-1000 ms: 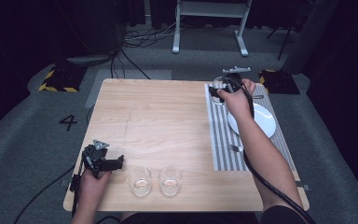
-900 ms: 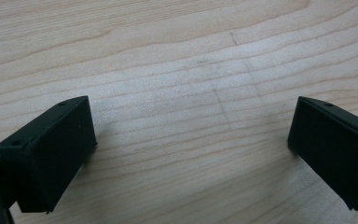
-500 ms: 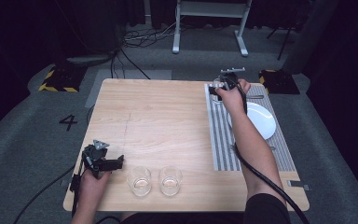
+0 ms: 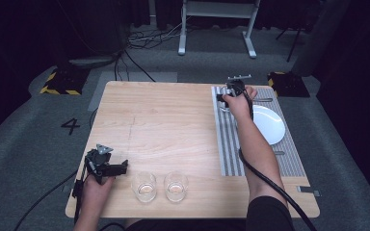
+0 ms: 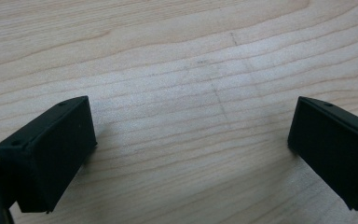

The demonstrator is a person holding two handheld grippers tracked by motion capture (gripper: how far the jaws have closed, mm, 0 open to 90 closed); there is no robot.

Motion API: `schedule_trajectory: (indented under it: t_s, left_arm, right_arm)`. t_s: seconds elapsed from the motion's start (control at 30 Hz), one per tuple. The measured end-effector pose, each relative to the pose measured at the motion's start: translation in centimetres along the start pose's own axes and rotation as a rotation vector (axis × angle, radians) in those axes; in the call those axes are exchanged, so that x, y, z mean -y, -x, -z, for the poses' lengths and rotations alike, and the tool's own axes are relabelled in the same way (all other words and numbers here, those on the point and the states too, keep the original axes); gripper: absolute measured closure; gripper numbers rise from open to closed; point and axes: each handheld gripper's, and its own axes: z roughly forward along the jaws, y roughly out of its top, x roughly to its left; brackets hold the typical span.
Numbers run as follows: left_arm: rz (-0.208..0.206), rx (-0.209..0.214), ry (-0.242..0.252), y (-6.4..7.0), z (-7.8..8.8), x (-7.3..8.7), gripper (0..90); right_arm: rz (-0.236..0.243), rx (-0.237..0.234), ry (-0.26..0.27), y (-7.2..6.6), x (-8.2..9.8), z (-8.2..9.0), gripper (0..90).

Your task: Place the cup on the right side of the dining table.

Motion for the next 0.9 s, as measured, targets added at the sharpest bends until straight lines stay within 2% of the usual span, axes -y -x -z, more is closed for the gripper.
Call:
schedule_trajectory:
  t_s: [0.23,0.7,0.8,0.9]
  left_arm:
    - [0.0,0.0,-0.001,0.0,0.0,0.0,1.0]
    - [0.001,-0.001,0.0,0.0,0.0,0.0,1.0]
    - [0.001,-0.001,0.0,0.0,0.0,0.0,1.0]
    - [0.006,-0.001,0.001,0.0,0.0,0.0,1.0]
  right_arm:
    - [-0.007,0.004,-0.022,0.2,0.7,-1.0,19.0]
    - [-0.016,0.001,-0.046,0.2,1.3,-1.9,18.9]
    - [-0.008,0.0,-0.064,0.2,1.6,-2.0,18.8]
    - [-0.025,-0.007,-0.05,0.4,1.8,-2.0,18.8]
